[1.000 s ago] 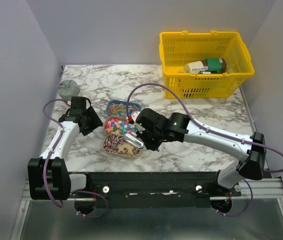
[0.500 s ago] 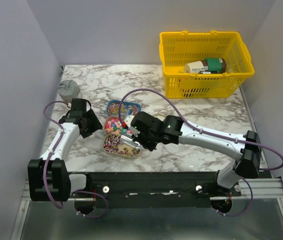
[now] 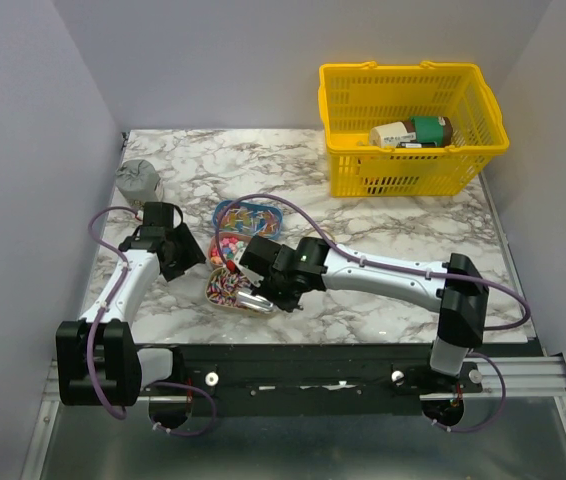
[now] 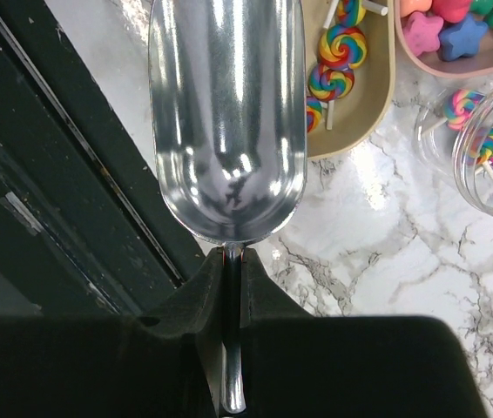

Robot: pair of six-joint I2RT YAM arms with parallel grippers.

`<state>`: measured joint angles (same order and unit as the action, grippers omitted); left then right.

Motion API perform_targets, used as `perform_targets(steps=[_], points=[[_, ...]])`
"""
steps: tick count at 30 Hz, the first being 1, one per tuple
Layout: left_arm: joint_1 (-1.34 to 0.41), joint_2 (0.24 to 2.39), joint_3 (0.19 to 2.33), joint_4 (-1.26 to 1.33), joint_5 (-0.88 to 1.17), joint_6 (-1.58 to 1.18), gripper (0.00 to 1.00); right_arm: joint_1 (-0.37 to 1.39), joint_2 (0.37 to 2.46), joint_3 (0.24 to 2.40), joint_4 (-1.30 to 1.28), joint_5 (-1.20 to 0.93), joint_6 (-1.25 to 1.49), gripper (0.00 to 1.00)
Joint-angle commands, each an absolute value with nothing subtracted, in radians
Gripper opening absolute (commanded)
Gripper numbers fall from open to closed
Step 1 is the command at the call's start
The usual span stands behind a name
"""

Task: Pack the candies
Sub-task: Scoop the fake candies from the storage box.

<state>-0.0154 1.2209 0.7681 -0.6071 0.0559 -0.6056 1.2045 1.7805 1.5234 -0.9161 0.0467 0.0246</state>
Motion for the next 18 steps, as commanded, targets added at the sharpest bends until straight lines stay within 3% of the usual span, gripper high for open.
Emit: perform_targets(steps=[1,7,18], points=[[-0.018,1.201,0.749,-0.584,0.038,-0.603,0.7,1.212,1.793,1.563,-0.977,0.026,0.02,0.01],[-0.018,1.226,0.756,-0.583,0.029,-0.609,0.7,1.212,1.828,1.592,-1.068,0.057,0.011,0.01],[-0.02,1.224,0.727,-0.612,0.064,-0.656,0.61,1.21,1.934,1.696,-1.109,0.107,-0.025,0.01]])
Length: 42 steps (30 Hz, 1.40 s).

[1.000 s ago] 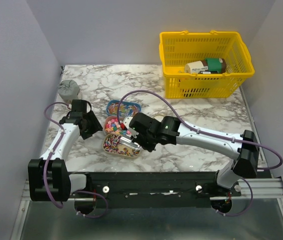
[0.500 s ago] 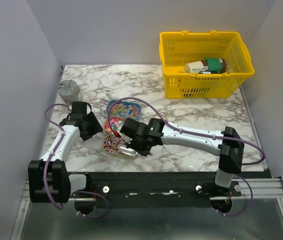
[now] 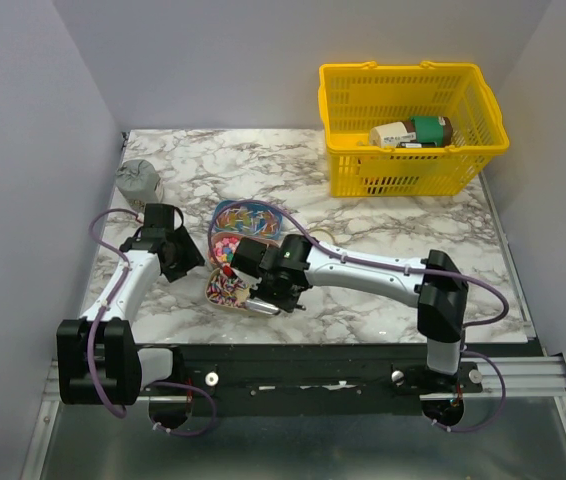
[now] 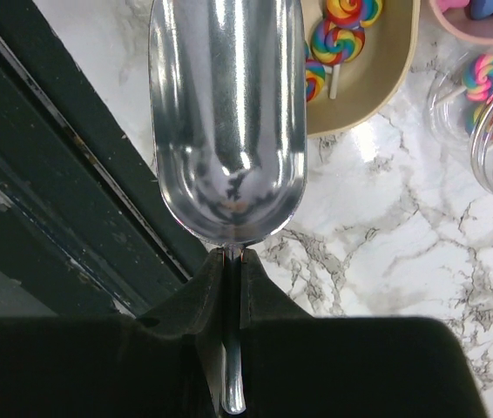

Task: Pack the candies
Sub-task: Scoop the fake candies from the storage box.

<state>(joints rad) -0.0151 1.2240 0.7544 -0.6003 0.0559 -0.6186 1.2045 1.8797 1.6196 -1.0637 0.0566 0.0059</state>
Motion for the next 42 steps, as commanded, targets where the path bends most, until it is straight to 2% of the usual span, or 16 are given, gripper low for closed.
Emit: perform_targets(steps=[1,7,21,30,42], points=[[-0.02,1.226,0.721,-0.608,0.08,-0.664,0.6,1.207,1.954,1.709,-1.111,0.116,-0.026,0.01],[-0.018,1.258,0.699,-0.588,0.115,-0.675,0.57,1.193,2.003,1.792,-1.134,0.094,-0.043,0.01],[-0.02,1.305,0.704,-0.569,0.14,-0.683,0.51,1.152,2.04,1.79,-1.21,0.081,-0.1,0.01],[-0.02,1.312,0.707,-0.558,0.146,-0.681,0.48,1.141,2.132,1.896,-1.252,0.083,-0.11,0.01],[-0.02,1.304,0.699,-0.543,0.192,-0.672,0.3,1.138,2.168,1.925,-1.169,0.097,-0.124,0.01]])
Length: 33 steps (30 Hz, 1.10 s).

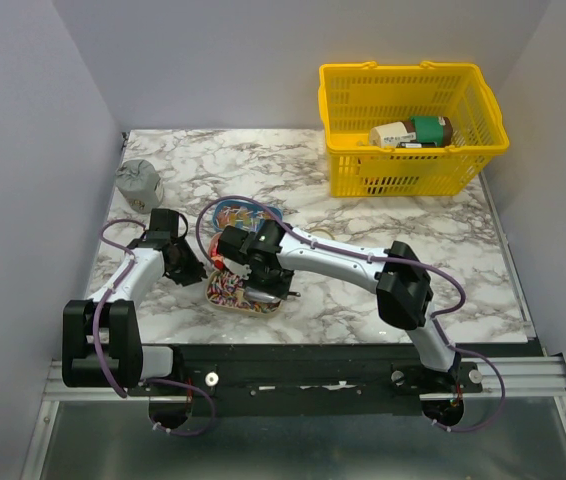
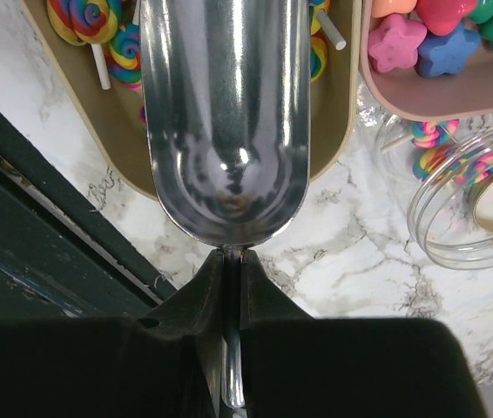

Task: Pack the candies
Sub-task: Scoop the fake candies from the storage box.

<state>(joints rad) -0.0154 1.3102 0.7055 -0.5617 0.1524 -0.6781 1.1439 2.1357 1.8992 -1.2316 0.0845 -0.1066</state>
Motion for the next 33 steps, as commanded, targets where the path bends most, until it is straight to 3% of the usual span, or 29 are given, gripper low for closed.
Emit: perform_targets(steps=[1,21,33], points=[[-0.02,1.302,0.701,-0.542,0.195,-0.672,0.29,1.138,2.166,1.922,-1.157,0.095,-0.124,0.01],[-0.031,1.336,0.696,-0.508,0.259,-0.68,0.18,1.143,2.12,1.881,-1.005,-0.107,-0.255,0.01],[-0.031,1.306,0.716,-0.543,0.198,-0.667,0.18,1.141,2.123,1.846,-1.025,0.014,-0.207,0.01]])
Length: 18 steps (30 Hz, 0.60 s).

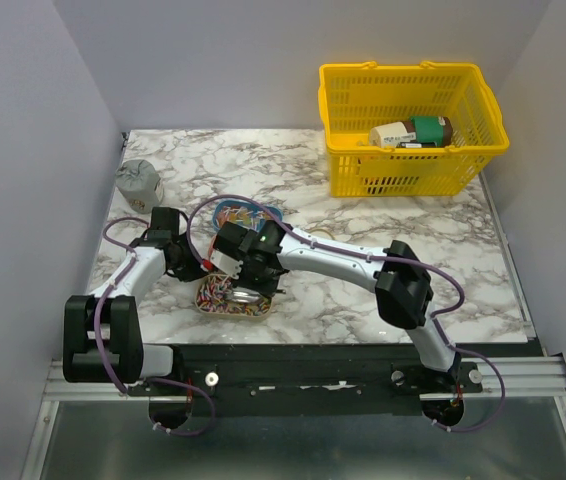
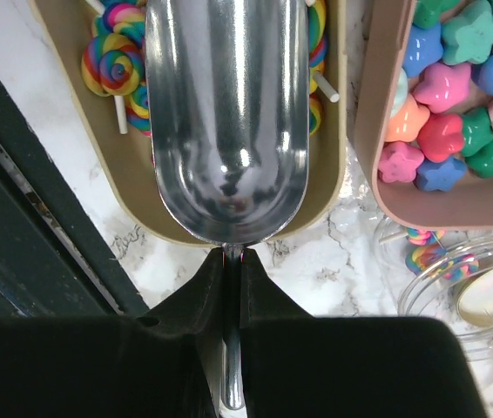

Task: Pack the candies
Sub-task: Scoop the fake candies from the storage box.

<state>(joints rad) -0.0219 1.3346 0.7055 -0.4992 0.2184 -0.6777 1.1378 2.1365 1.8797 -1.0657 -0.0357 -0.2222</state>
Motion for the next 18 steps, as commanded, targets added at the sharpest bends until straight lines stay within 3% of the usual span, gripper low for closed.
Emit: perform_targets(steps=[1,6,13,18], points=[[-0.031,1.304,0.716,-0.543,0.201,-0.669,0.18,1.141,2.115,1.833,-1.013,0.005,-0.209,0.01],[-0.031,1.299,0.729,-0.575,0.175,-0.663,0.19,1.141,2.124,1.825,-0.994,-0.04,-0.209,0.01],[-0.015,1.246,0.784,-0.692,0.008,-0.626,0.61,1.141,2.117,1.819,-0.988,-0.025,-0.206,0.01],[-0.014,1.233,0.787,-0.749,-0.002,-0.63,0.63,1.141,2.105,1.792,-0.98,-0.009,-0.198,0.01]])
